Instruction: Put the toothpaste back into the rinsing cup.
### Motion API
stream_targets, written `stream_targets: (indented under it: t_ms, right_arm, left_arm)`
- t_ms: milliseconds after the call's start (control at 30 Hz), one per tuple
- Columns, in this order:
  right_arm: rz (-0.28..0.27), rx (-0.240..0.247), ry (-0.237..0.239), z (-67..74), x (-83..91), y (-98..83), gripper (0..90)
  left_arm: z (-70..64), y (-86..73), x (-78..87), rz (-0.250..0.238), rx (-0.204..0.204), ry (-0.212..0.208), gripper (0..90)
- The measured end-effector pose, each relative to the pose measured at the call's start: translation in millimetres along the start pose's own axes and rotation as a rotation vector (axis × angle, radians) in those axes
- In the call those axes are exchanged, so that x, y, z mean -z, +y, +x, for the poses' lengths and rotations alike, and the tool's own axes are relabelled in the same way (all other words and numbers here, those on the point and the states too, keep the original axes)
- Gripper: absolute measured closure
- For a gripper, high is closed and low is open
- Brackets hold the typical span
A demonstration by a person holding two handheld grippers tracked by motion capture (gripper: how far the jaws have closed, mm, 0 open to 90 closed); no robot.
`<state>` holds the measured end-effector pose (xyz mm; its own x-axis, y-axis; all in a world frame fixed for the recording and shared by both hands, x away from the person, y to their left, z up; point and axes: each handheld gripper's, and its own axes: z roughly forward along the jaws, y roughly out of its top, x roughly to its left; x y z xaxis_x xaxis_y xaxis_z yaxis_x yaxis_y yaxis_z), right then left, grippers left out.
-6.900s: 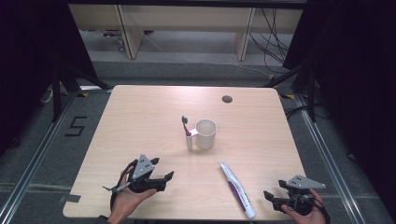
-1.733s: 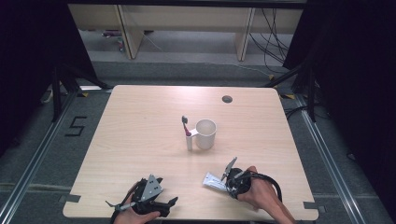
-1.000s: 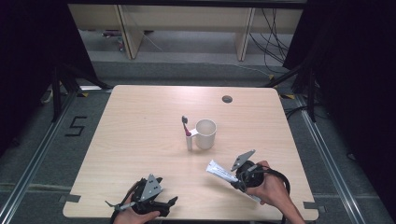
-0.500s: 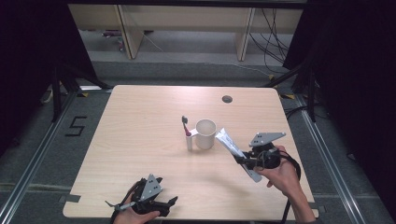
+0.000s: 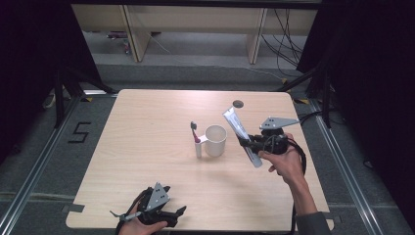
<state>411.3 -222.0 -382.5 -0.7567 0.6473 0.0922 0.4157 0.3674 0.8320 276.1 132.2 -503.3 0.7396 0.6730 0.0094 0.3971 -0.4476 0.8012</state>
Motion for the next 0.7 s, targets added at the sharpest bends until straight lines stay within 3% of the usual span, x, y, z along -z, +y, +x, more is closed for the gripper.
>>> stream_targets:
  t_ms: [133, 167, 200, 267, 300, 367, 400, 467, 567, 700]
  right_arm:
    - [-0.062, 0.002, -0.002, -6.5, -10.6, 13.8, 77.4]
    - [-0.066, -0.021, 0.004, -6.3, -12.4, 15.7, 77.4]
    - [-0.075, -0.024, -0.008, -7.6, -14.8, 18.3, 77.4]
    - [-0.092, -0.015, -0.007, -11.5, -19.2, 23.8, 77.4]
    - [-0.100, -0.027, -0.009, -12.1, -21.4, 26.0, 77.3]
    - [-0.143, -0.021, -0.026, -14.6, -27.1, 29.7, 77.3]
    - [-0.141, -0.024, -0.031, -15.3, -29.0, 31.7, 77.3]
    - [-0.154, -0.014, -0.037, -15.0, -33.8, 35.1, 77.4]
    - [-0.181, -0.045, -0.027, -13.3, -40.3, 39.9, 77.4]
    - [-0.246, -0.054, -0.034, -14.2, -48.2, 46.3, 77.4]
  left_arm:
    - [-0.4, 0.1, -0.6, 0.005, -0.001, -0.002, 16.4]
    - [-2.3, -0.2, -1.5, -0.010, 0.017, -0.002, 16.4]
    - [-1.1, 0.2, -0.3, 0.006, -0.003, -0.009, 16.4]
    - [-2.3, 0.4, -0.7, -0.008, 0.005, -0.008, 16.4]
    - [-0.7, 0.8, 0.5, 0.011, -0.022, 0.004, 16.4]
    - [-0.6, 0.9, 0.2, 0.008, -0.023, 0.005, 16.4]
    - [-1.8, 1.1, 0.6, 0.002, -0.004, -0.011, 16.4]
    - [-1.9, 1.1, 0.4, -0.002, -0.003, -0.012, 16.4]
    - [-1.5, 1.2, 0.2, 0.005, -0.009, -0.006, 16.4]
    - [-1.6, 1.0, -0.1, 0.003, -0.013, -0.001, 16.3]
